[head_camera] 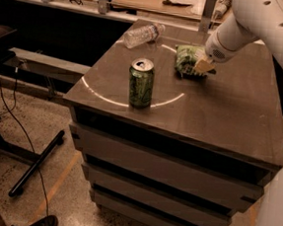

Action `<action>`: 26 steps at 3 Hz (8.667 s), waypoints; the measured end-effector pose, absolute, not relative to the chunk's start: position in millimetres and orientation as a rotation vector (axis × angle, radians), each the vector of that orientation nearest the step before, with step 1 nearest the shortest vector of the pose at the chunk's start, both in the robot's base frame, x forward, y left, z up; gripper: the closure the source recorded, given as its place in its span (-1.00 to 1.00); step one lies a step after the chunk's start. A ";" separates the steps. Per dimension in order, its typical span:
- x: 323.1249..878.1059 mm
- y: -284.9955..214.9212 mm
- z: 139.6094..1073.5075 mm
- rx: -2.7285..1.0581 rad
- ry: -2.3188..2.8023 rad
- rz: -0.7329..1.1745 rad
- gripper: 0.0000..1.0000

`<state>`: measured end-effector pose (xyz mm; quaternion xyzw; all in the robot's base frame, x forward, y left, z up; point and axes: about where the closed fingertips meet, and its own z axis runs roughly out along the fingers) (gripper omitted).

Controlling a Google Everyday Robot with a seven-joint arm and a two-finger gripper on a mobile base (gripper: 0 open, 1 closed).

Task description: Move green jalapeno chip bag near green can

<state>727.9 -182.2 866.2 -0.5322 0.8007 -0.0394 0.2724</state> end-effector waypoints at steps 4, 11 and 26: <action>665.7 -215.3 946.5 -1.639 2.008 -0.193 1.00; 543.9 -184.6 857.8 -1.393 2.048 -0.037 1.00; 538.8 -190.7 916.3 -1.458 1.979 0.108 -1.00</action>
Offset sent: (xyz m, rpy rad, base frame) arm -0.0523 -0.0217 0.0878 -0.1340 -0.0957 0.1278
